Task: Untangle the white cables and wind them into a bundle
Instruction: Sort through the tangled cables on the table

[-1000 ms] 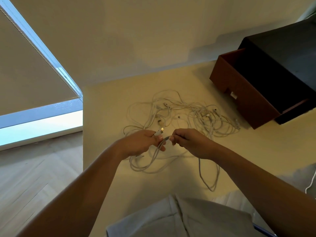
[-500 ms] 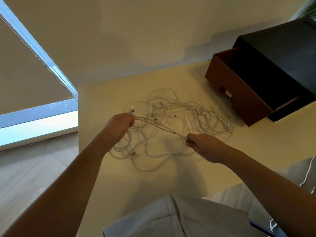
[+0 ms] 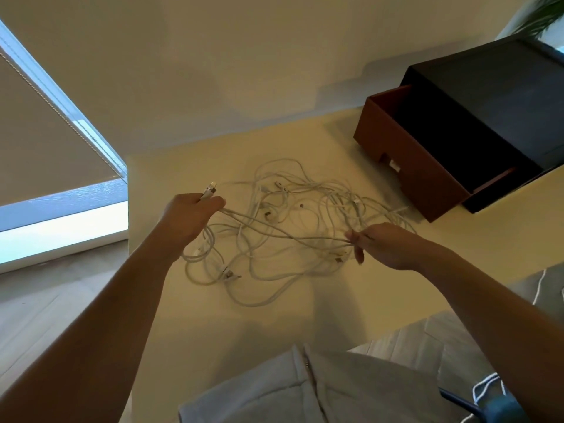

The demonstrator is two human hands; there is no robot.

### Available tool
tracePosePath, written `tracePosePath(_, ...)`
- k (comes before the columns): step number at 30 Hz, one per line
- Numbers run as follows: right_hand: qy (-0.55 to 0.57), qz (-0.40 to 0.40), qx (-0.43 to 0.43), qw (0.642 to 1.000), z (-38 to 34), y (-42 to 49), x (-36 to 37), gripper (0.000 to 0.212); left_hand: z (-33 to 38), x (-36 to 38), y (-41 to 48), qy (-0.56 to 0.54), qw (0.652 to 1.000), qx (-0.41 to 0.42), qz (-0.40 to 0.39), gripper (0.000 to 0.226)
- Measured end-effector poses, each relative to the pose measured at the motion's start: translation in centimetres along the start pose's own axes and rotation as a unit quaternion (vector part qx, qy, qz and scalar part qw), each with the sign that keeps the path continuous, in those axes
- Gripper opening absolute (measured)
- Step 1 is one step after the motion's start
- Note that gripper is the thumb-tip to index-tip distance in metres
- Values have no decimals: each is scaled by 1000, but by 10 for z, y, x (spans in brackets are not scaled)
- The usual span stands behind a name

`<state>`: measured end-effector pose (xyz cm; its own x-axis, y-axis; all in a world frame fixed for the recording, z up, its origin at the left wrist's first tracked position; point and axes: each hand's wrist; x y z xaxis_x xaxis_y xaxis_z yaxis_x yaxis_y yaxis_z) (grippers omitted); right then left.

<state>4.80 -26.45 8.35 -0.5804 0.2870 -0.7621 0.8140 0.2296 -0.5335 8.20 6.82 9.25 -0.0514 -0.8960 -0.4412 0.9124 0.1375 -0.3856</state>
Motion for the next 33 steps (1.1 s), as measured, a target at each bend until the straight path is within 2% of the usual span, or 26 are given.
tracePosePath(3, -17, -94, 34, 995, 2, 2, 5, 57, -3, 3, 0, 39, 999, -7, 6, 35)
tracePosePath(5, -38, -116, 42, 992, 6, 3, 15, 52, -5, 3, -2, 67, 997, -8, 24, 36)
tracePosePath(7, -92, -58, 15, 994, 16, 5, 28, 41, -8, 0, -2, 84, 996, -11, 42, 34)
tracePosePath(10, -139, 134, -61, 979, 34, 10, 43, 13, -12, -4, -3, 90, 995, -4, 51, 32)
tracePosePath(12, -184, 242, -68, 950, 40, 13, 50, 26, -13, -3, -4, 92, 995, 2, 41, 32)
tracePosePath(13, -192, 268, -46, 943, 41, 14, 50, 35, -14, -2, -5, 93, 995, 3, 34, 34)
tracePosePath(16, -185, 228, 39, 955, 44, 23, 47, 52, -15, 1, -6, 98, 995, 7, 24, 36)
tracePosePath(18, -129, 202, 56, 969, 47, 35, 45, 47, -13, 3, -6, 104, 994, 9, 21, 32)
tracePosePath(20, -6, 219, 56, 974, 42, 46, 44, 39, -13, 4, -6, 110, 994, 11, 18, 31)
tracePosePath(22, 110, 218, 82, 966, 34, 55, 40, 35, -13, 4, -6, 116, 993, 13, 17, 33)
tracePosePath(25, 189, 208, 111, 953, 26, 68, 37, 28, -12, 4, -7, 121, 992, 13, 16, 33)
tracePosePath(29, 267, 289, 129, 910, 25, 73, 28, 31, -14, 3, -6, 118, 993, 16, 18, 37)
tracePosePath(33, 413, 331, 121, 840, 32, 72, 12, 40, -18, 0, -3, 119, 992, 17, 38, 43)
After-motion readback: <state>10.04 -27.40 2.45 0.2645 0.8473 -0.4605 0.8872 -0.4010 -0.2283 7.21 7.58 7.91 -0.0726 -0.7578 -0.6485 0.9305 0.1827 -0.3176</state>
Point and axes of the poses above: each hand's wrist, its own y-axis towards the middle knuckle, its own x-axis out of the palm, z = x × y, and after that the axes turned 1 degree about -z, right-handed
